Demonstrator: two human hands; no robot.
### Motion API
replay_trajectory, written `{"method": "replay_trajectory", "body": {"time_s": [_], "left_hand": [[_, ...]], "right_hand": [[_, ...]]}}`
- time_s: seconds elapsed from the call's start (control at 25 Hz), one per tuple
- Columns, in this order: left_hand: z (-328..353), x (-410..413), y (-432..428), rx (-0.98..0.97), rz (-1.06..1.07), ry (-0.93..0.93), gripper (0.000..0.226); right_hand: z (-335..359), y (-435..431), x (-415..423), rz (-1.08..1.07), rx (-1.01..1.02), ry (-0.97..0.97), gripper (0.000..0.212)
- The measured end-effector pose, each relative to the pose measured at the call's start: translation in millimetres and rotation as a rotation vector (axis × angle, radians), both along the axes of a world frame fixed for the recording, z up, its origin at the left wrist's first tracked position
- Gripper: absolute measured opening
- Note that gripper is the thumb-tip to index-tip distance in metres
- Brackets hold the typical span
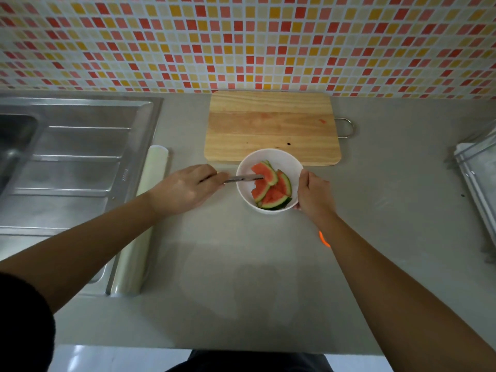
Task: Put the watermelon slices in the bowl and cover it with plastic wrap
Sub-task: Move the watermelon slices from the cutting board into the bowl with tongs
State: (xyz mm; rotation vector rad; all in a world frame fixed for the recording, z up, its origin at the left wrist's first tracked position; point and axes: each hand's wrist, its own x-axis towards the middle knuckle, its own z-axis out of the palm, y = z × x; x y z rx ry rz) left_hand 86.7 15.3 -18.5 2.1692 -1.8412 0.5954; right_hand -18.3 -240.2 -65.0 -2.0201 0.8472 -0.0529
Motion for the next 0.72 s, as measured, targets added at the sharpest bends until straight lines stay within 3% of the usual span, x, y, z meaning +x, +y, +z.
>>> {"method": "replay_trajectory", "body": {"time_s": [0.2, 0.36, 0.52, 0.64, 0.72], "left_hand": [[9, -8, 4, 0.082, 0.031, 0.049, 0.029], [16, -1, 17, 0.025, 0.092, 0.098, 0.030], [11, 25, -17, -0.174, 0.547, 0.345, 0.030], [-6, 56, -67, -0.103, 0.900, 0.627, 0.033], [-20, 71, -92, -0.091, 1.049, 0.717, 0.035]], "right_hand": [[3, 0, 1, 0.010, -0.018, 0.002, 0.036], [5, 0, 1, 0.011, -0.005, 0.005, 0.037], [6, 1, -1, 0.021, -0.007, 0.003, 0.038], [4, 0, -2, 0.020, 0.008, 0.012, 0.037], [1, -1, -3, 0.008, 0.012, 0.003, 0.036]]}}
